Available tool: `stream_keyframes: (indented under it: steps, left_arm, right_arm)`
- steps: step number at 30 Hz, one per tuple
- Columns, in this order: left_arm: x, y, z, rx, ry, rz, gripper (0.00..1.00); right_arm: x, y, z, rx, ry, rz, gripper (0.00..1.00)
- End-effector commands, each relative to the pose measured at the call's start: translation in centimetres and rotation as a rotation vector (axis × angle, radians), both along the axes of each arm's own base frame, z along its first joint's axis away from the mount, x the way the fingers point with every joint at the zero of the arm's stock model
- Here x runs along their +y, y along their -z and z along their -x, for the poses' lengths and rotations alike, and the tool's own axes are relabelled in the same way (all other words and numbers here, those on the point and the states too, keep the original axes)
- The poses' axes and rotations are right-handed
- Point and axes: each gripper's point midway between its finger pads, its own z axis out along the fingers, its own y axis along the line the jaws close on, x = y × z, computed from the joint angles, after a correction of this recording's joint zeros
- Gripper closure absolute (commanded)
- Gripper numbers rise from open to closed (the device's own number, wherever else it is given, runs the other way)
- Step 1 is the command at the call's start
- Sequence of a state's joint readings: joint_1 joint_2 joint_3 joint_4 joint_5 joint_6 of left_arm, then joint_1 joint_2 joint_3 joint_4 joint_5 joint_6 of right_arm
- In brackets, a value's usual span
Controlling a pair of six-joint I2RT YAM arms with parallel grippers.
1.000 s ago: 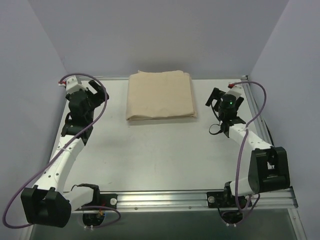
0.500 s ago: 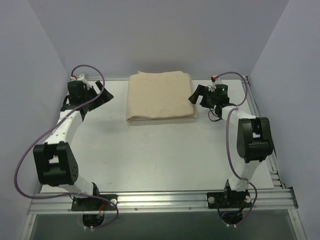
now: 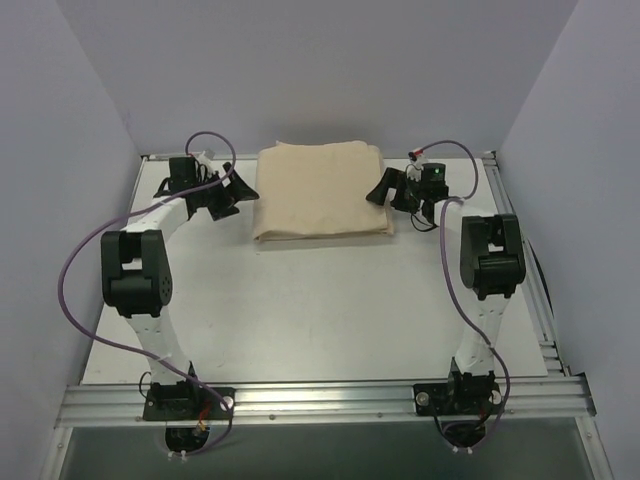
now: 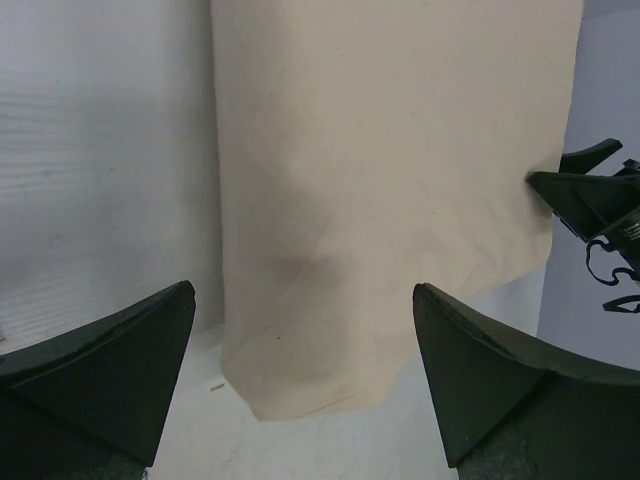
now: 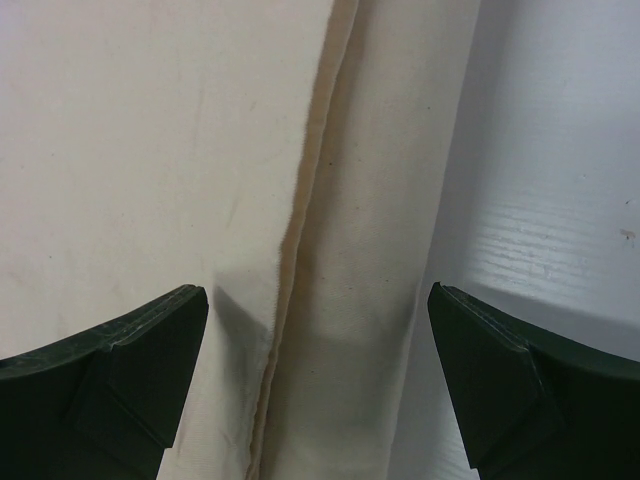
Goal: Open and lay out the surgical kit
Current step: Move the surgical kit at the center of the board.
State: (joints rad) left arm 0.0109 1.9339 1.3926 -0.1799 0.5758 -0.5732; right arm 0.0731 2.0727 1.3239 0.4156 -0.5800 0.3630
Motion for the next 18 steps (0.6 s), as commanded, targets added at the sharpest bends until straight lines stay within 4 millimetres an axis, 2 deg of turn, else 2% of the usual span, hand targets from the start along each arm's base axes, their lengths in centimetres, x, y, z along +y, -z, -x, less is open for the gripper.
stream_keyframes:
  steps: [1, 3, 4, 5, 6, 8, 9, 10, 11, 12, 13, 14, 15, 16, 18]
  left_arm:
    - [-3.2, -2.6, -0.9, -0.062, 0.084, 0.035, 0.0]
    - [-2.9, -2.2, -0.9, -0.076, 0.039, -0.021, 0.0]
    - [-2.7, -2.7, -0.2, -0.088, 0.025, -0.041, 0.0]
    - [-2.5, -2.9, 0.0, -0.09, 0.009, -0.066, 0.0]
    - [-1.8, -4.0, 0.2, -0.118, -0.043, -0.13, 0.06]
    - [-1.0, -4.1, 1.6, -0.103, -0.093, -0.209, 0.07]
    - [-1.8, -6.5, 2.5, -0.171, -0.088, -0.253, 0.07]
    - [-1.5, -7.1, 2.7, -0.205, -0.124, -0.32, 0.06]
    - [-2.1, -8.1, 3.1, -0.254, -0.1, -0.376, 0.06]
    - [-3.1, -9.9, 3.7, -0.308, -0.082, -0.402, 0.05]
    - [-5.5, -10.6, 4.6, -0.352, -0.032, -0.434, 0.04]
    - [-6.4, -11.7, 4.8, -0.408, 0.004, -0.479, 0.03]
    - [-7.7, -12.6, 5.1, -0.451, 0.041, -0.486, 0.03]
    - [-10.0, -13.2, 5.8, -0.494, 0.097, -0.485, 0.03]
    - [-11.6, -13.4, 5.8, -0.516, 0.159, -0.508, 0.03]
  right_arm:
    - [0.3, -1.9, -0.7, -0.036, -0.01, 0.002, 0.0]
    - [-0.4, -2.5, -0.4, -0.041, 0.029, 0.021, 0.0]
    - [-0.7, -2.5, -0.1, -0.028, 0.044, 0.035, 0.0]
    - [-0.9, -3.3, 0.2, -0.034, 0.049, 0.041, 0.0]
    - [-1.0, -3.5, 0.4, -0.027, 0.055, 0.053, 0.0]
    - [-1.8, -4.5, 1.2, -0.014, 0.094, 0.078, 0.0]
    - [-2.1, -4.1, 1.9, 0.002, 0.107, 0.085, 0.0]
    - [-2.3, -4.0, 2.5, 0.024, 0.118, 0.091, 0.0]
    - [-2.8, -4.8, 2.8, 0.017, 0.151, 0.101, 0.0]
    - [-3.2, -4.5, 3.4, 0.036, 0.171, 0.11, 0.0]
    - [-3.7, -4.5, 3.9, 0.054, 0.191, 0.114, 0.0]
    - [-4.0, -5.2, 4.2, 0.048, 0.201, 0.109, 0.0]
    - [-4.1, -4.8, 4.8, 0.069, 0.21, 0.096, 0.0]
    - [-4.4, -4.9, 5.1, 0.079, 0.221, 0.086, 0.0]
    - [-4.4, -5.3, 5.5, 0.081, 0.224, 0.056, 0.0]
